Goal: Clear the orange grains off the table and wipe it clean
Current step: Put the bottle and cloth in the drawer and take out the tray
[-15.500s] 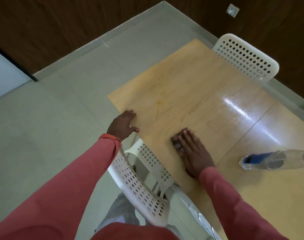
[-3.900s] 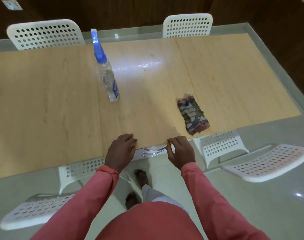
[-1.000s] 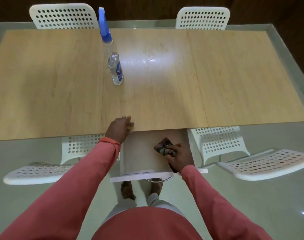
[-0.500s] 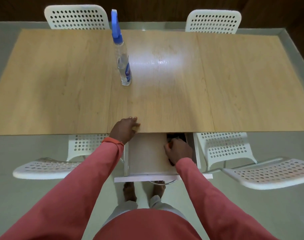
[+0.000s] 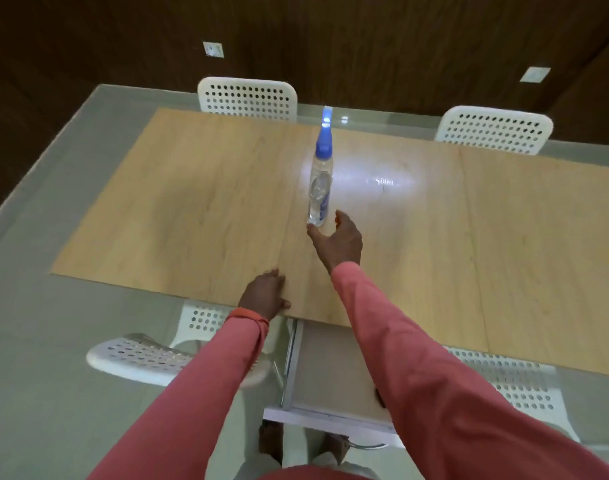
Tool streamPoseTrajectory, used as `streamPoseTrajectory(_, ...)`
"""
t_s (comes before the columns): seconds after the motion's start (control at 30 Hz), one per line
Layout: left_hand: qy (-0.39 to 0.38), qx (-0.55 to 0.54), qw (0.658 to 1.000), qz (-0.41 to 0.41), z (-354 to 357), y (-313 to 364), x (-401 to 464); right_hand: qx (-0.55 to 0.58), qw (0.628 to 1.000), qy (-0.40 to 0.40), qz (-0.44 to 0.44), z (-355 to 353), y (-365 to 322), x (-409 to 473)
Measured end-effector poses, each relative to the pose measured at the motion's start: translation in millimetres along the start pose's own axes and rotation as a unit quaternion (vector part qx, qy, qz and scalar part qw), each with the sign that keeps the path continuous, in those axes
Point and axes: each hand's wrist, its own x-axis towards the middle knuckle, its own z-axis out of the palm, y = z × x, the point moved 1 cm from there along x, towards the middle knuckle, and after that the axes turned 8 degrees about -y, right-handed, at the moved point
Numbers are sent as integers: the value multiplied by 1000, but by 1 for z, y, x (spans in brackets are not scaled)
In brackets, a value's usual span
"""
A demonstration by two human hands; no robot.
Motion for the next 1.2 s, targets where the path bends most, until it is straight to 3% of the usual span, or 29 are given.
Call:
streamPoseTrajectory(0.37,0,-8,1000,1,4,-4,9,50,996,68,40,25,-32,72)
streamPoseTrajectory(0.67,-2,20,1000,19,6,-7,10,139,979,140,45,-8,19,-20)
streamPoseTrajectory(0.8,9,5,1000,14,10,-6,5,178,969,146,94,-25,61,-104)
streamPoseTrajectory(0.97,41,9,994,104,33,14,-10,222,936,190,196,-26,121,-194)
streamPoseTrajectory(1.2,0,20,988,153,45,23,-13,298,878,161,338,9,177,-208)
